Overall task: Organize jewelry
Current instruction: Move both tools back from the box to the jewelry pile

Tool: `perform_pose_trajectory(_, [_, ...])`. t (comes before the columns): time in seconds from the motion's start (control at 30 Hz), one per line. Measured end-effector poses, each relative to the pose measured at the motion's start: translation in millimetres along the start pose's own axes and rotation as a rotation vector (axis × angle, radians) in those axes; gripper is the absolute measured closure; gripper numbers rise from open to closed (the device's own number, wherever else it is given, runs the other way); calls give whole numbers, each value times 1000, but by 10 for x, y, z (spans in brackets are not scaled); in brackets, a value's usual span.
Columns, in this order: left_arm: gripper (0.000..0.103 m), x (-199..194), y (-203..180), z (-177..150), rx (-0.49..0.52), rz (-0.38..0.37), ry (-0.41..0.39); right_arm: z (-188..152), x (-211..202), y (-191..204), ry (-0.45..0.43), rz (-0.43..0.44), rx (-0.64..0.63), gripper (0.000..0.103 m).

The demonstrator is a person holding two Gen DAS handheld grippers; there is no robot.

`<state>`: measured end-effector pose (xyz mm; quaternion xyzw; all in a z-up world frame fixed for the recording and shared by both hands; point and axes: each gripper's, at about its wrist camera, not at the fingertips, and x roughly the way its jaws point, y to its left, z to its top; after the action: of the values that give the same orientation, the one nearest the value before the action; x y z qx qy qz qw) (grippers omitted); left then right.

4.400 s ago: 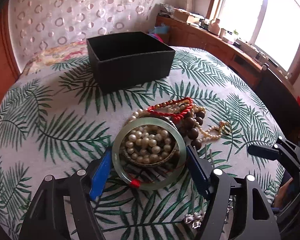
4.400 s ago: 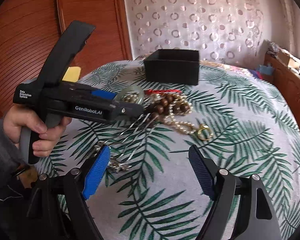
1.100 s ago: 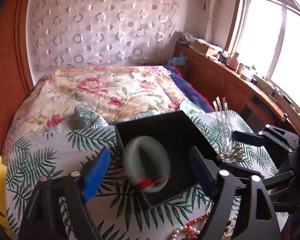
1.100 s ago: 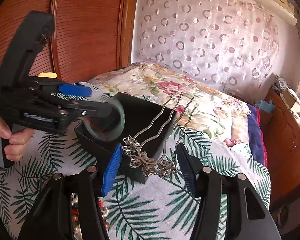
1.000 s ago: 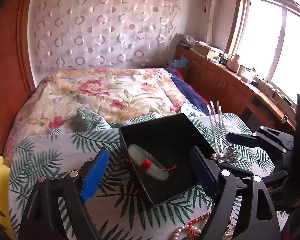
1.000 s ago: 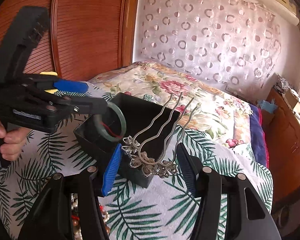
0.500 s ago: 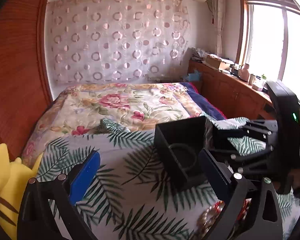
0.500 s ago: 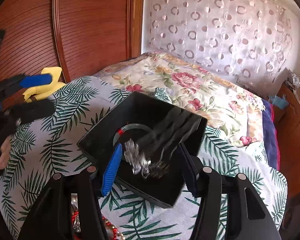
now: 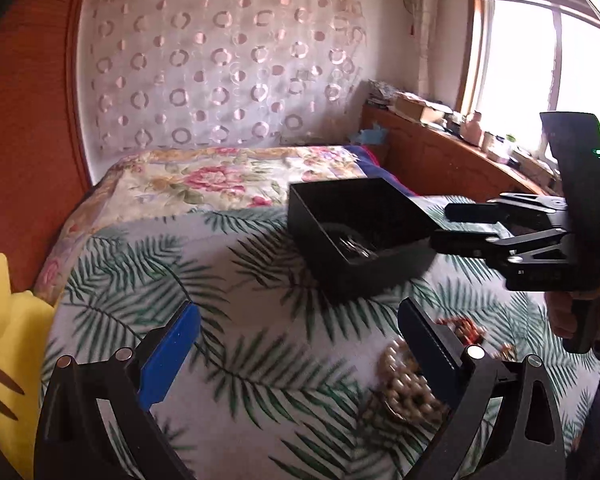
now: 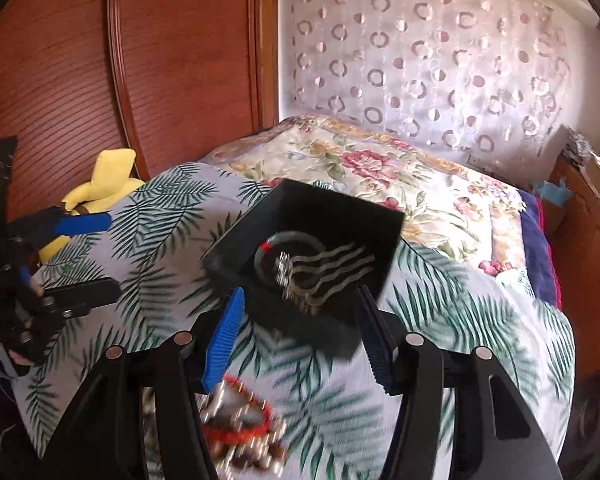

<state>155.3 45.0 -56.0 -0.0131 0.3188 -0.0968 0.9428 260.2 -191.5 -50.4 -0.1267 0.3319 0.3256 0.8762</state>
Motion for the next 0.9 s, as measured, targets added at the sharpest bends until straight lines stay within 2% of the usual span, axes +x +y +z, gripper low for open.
perform_pose_trajectory(0.3, [8,-147,-368,-271,80,-62,31,-706,-506,-26,-4,-26,118,44])
perform_pose_trajectory(0.5, [8,-126,-522,-392,99,-91,83,-1109,-674,29,10,-39,157,44])
perform_pose_trajectory(0.73, [8,-7,-639,-458,92,-123,145,-1356,-680,195,33,-40,157,44])
perform_pose_trajectory(0.8, [10,26,-659,-454,85,-139,161,-1394,-668,230,35,-46,152,44])
perform_pose_trajectory(0.87, [20,62,-695,-446,91,-143,173,-1410,-643,237,39,-51,156,44])
perform_pose_trajectory(0.9, [21,89,-709,-442,91,-150,181,-1415,-637,243,39,-50,158,44])
